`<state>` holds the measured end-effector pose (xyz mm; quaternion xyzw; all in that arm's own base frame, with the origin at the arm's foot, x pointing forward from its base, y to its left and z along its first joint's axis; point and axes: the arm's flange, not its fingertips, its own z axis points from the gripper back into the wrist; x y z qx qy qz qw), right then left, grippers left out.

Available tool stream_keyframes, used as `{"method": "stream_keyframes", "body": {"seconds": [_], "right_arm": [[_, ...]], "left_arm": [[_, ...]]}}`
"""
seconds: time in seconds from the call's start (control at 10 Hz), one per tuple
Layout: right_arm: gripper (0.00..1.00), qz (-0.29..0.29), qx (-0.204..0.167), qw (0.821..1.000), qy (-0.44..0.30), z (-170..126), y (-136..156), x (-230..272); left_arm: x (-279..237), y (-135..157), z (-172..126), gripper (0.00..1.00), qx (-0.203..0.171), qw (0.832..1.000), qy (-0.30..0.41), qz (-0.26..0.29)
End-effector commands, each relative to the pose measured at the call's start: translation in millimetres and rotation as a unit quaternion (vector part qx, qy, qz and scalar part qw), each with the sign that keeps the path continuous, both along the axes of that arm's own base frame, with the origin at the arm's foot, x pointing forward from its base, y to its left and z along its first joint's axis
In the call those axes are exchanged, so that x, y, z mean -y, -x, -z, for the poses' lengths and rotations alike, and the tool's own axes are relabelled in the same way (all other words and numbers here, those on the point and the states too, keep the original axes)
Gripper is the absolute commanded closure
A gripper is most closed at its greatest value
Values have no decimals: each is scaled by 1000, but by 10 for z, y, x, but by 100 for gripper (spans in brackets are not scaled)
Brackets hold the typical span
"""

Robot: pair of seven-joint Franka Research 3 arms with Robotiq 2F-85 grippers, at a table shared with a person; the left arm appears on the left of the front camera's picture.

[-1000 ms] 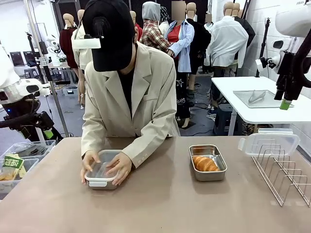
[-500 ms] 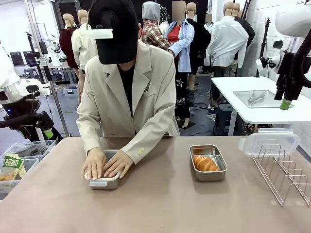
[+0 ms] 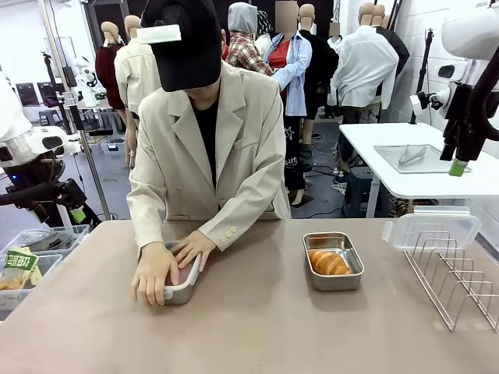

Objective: Place the bread in airtight containers.
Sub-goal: Pick up one Airtight Container lid and hand it to the human.

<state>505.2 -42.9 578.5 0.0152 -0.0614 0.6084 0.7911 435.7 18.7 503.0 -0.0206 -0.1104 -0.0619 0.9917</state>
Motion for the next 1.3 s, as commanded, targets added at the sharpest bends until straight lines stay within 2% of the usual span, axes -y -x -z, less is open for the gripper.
{"method": "stream_keyframes", "body": {"seconds": [0.0, 1.2], "right_arm": [[11, -1, -1, 1000, 6, 4, 15, 12], [11, -1, -1, 1000, 6, 4, 15, 12]], "left_arm": [[-15, -1, -6, 0, 1, 1000, 2, 0], [-15, -1, -6, 0, 1, 1000, 2, 0]]}}
